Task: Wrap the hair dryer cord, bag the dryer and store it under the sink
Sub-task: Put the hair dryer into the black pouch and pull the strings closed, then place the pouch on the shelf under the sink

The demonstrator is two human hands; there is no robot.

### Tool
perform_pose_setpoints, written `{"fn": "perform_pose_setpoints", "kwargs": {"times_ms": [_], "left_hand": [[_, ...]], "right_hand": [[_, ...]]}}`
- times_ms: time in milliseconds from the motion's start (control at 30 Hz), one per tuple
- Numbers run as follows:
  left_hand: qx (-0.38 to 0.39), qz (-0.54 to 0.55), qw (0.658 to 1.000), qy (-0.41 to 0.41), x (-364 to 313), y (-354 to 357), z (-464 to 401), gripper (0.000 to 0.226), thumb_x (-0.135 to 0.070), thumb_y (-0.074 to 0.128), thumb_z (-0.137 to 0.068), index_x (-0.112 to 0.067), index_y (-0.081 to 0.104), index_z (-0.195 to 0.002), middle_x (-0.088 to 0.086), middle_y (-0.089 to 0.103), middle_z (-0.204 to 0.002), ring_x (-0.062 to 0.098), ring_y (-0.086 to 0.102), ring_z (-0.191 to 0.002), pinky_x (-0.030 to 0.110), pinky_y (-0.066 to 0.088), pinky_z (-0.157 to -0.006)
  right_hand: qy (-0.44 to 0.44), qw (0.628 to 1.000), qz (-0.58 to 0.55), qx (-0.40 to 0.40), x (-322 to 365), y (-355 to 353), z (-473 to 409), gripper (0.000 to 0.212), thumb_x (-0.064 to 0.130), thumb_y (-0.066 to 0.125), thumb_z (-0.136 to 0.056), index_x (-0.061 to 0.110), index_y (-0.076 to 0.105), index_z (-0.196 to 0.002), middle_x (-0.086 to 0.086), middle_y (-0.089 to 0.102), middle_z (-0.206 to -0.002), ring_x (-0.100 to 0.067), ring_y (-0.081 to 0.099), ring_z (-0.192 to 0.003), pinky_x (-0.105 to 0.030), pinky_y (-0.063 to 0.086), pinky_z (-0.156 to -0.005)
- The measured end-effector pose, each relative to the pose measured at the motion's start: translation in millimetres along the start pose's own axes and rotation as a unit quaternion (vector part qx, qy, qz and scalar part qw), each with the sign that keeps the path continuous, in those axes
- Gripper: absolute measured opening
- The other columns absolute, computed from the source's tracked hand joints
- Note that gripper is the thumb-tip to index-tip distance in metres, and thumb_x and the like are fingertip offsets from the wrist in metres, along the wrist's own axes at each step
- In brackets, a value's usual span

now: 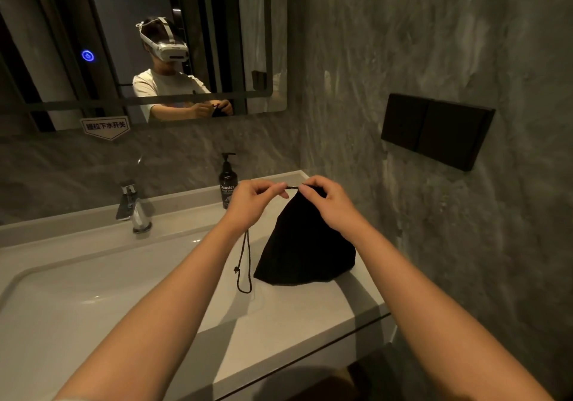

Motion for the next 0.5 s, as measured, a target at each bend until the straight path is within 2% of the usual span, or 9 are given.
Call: {"fn": "perform_pose_setpoints", "kwargs": {"times_ms": [67, 100, 167, 200, 300, 367, 433, 500], "left_hand": [[-0.014, 0.042, 0.999, -0.009, 4.3, 12.9, 9.3, 0.024, -0.027, 0.059, -0.093, -0.037, 0.073, -0.076, -0.011, 0.071, -0.078, -0.011, 0.059, -0.070, 0.022, 0.042, -0.075], [-0.003, 0.056, 0.998, -0.004, 5.7, 20.6, 15.0, 0.027, -0.028, 0.055, -0.095, -0.040, 0.073, -0.079, -0.014, 0.072, -0.080, -0.012, 0.061, -0.076, 0.018, 0.043, -0.076], [0.043, 0.094, 0.994, -0.021, 10.9, 35.4, 28.5, 0.021, -0.043, 0.051, -0.094, -0.048, 0.070, -0.093, -0.023, 0.072, -0.095, -0.011, 0.062, -0.095, 0.006, 0.043, -0.079], [0.059, 0.106, 0.992, -0.036, 15.4, 40.1, 34.1, 0.018, -0.054, 0.055, -0.088, -0.051, 0.067, -0.101, -0.025, 0.070, -0.104, -0.009, 0.061, -0.102, 0.004, 0.042, -0.080], [0.065, 0.077, 0.994, -0.049, 30.4, 45.8, 45.6, 0.074, -0.065, 0.076, -0.060, -0.043, 0.050, -0.125, -0.022, 0.062, -0.120, -0.007, 0.056, -0.110, 0.005, 0.043, -0.082], [0.081, 0.053, 0.994, -0.053, 35.5, 48.8, 53.5, 0.093, -0.061, 0.081, -0.053, -0.038, 0.041, -0.134, -0.024, 0.054, -0.127, -0.009, 0.052, -0.114, 0.004, 0.041, -0.085], [0.103, 0.038, 0.992, -0.056, 36.2, 47.5, 60.6, 0.087, -0.060, 0.082, -0.054, -0.039, 0.046, -0.130, -0.027, 0.059, -0.120, -0.010, 0.055, -0.110, 0.003, 0.042, -0.083], [0.112, 0.059, 0.989, -0.075, 33.7, 42.9, 66.0, 0.067, -0.057, 0.082, -0.056, -0.041, 0.058, -0.116, -0.024, 0.069, -0.107, -0.005, 0.063, -0.100, 0.006, 0.047, -0.075]], "right_hand": [[0.015, 0.999, -0.042, -0.023, -0.2, 2.7, -0.7, 0.014, 0.018, 0.053, -0.095, 0.008, 0.062, -0.091, 0.008, 0.059, -0.077, -0.003, 0.055, -0.075, -0.014, 0.041, -0.071], [0.025, 0.997, -0.066, -0.034, -0.8, 2.4, -1.6, 0.014, 0.018, 0.053, -0.095, 0.008, 0.062, -0.092, 0.007, 0.060, -0.078, -0.004, 0.056, -0.076, -0.015, 0.042, -0.072], [0.051, 0.991, -0.112, -0.045, -1.6, 1.2, -3.2, 0.014, 0.019, 0.052, -0.095, 0.010, 0.062, -0.091, 0.004, 0.061, -0.079, -0.011, 0.057, -0.079, -0.024, 0.044, -0.077], [0.061, 0.988, -0.133, -0.047, -0.4, 1.0, -3.7, 0.015, 0.021, 0.052, -0.095, 0.011, 0.062, -0.090, 0.002, 0.062, -0.079, -0.014, 0.057, -0.081, -0.029, 0.045, -0.078], [0.083, 0.975, -0.201, -0.039, 8.5, 2.6, -3.7, 0.018, 0.024, 0.053, -0.095, 0.014, 0.062, -0.083, -0.002, 0.062, -0.078, -0.017, 0.057, -0.081, -0.033, 0.046, -0.077], [0.096, 0.962, -0.254, -0.022, 16.2, 4.4, -3.1, 0.021, 0.027, 0.054, -0.094, 0.016, 0.064, -0.081, -0.004, 0.064, -0.079, -0.018, 0.060, -0.081, -0.033, 0.049, -0.077], [0.113, 0.944, -0.309, -0.001, 23.4, 6.9, -2.0, 0.020, 0.029, 0.056, -0.093, 0.015, 0.066, -0.083, -0.004, 0.065, -0.081, -0.018, 0.063, -0.082, -0.034, 0.051, -0.080], [0.130, 0.929, -0.346, 0.006, 28.3, 9.7, 0.7, 0.019, 0.029, 0.058, -0.092, 0.013, 0.066, -0.088, -0.005, 0.066, -0.083, -0.018, 0.064, -0.082, -0.035, 0.052, -0.084]]}}
Point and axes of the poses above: each hand's wrist, its own z-axis away from the middle knuckle, its own y-axis out of the palm, x = y × z, the point moved 7 cm from there along -z, towards the middle knuckle
